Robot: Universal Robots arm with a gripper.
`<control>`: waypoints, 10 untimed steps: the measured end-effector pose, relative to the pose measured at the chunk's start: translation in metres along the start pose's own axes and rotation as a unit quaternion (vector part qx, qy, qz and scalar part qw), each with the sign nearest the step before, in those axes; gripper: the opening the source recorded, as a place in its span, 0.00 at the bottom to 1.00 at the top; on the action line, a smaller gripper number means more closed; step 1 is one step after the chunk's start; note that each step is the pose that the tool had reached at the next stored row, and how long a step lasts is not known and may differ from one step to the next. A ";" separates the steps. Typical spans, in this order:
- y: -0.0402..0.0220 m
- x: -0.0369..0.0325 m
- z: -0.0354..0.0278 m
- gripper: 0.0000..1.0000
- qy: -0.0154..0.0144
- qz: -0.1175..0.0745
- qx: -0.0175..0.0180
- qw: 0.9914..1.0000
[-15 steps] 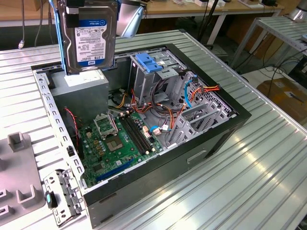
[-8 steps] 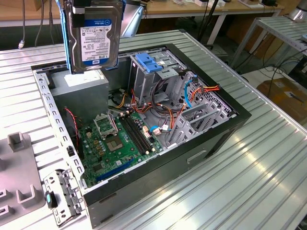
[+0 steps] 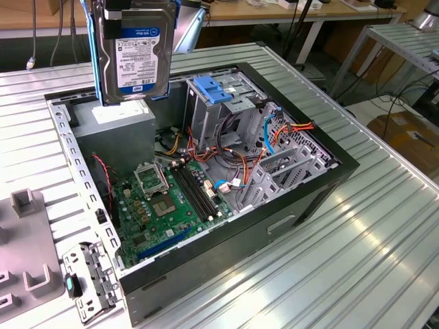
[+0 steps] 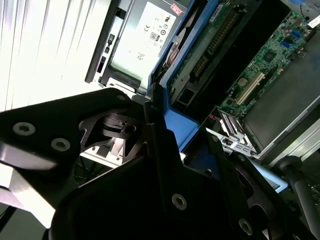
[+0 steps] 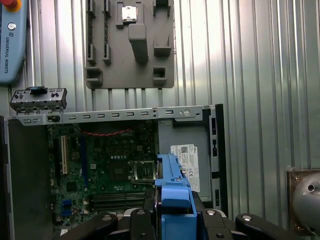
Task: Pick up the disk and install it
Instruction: 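Insert the disk into the insertion slot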
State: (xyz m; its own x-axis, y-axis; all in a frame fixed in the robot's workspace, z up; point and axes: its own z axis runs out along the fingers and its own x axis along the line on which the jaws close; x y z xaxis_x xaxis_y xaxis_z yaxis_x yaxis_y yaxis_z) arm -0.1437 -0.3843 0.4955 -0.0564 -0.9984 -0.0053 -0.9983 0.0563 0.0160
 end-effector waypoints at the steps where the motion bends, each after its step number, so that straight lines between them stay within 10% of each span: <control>1: -0.0001 0.0003 0.0000 0.37 0.000 0.000 0.000 1.000; 10: -0.0003 0.0058 -0.0001 0.37 0.000 0.000 0.000 1.000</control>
State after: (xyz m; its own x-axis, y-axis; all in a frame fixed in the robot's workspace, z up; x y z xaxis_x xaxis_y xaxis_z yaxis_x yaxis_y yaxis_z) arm -0.1437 -0.3901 0.4956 -0.0564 -0.9984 -0.0052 -0.9983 0.0563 0.0159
